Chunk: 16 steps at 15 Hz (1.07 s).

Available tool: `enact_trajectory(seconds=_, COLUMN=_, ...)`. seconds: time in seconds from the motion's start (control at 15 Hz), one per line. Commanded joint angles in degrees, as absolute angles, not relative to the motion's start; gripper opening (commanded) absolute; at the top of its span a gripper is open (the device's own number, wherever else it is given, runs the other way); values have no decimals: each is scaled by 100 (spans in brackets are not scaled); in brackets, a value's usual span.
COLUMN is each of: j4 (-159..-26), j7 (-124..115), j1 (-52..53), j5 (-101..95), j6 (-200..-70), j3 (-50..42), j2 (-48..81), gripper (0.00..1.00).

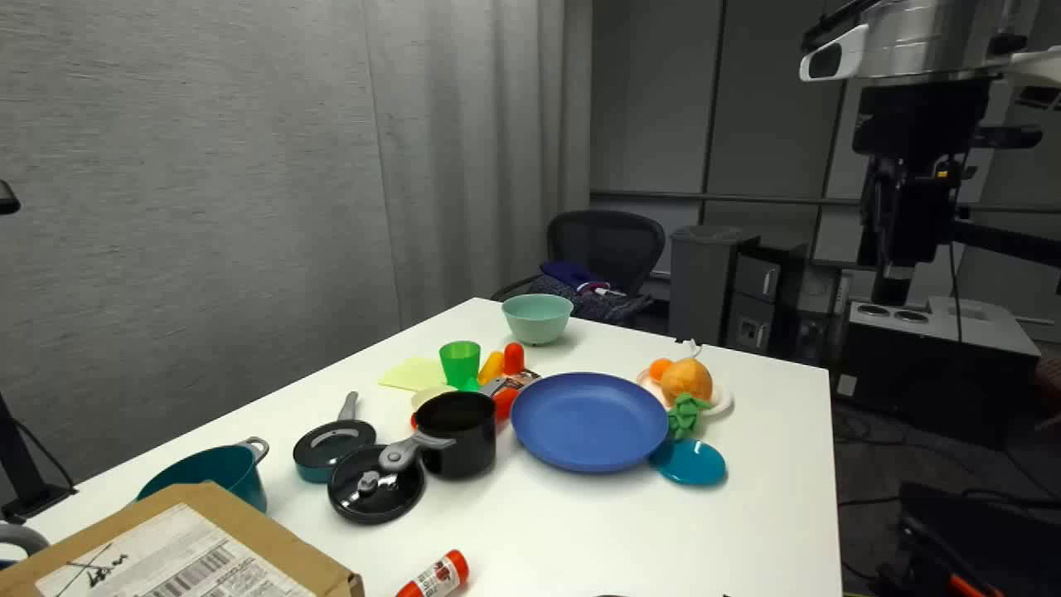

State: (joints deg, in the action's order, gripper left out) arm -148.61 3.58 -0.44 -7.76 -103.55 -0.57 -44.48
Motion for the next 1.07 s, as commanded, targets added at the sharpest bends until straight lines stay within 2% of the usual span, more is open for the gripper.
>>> enact_trajectory(seconds=0.0, j4=-14849, j7=349, j1=-28, j5=-783, j6=-10342, j3=-67, j2=-4432, gripper=100)
enact_trajectory(seconds=0.8, j4=-14849, j7=349, j1=-28, j5=-783, j6=-10342, j3=-67, j2=-4431, gripper=100)
enact_trajectory(seconds=1.0, j4=-14975, j7=-71, j1=-155, j5=-895, j6=-10826, j3=46, j2=-4486, gripper=100)
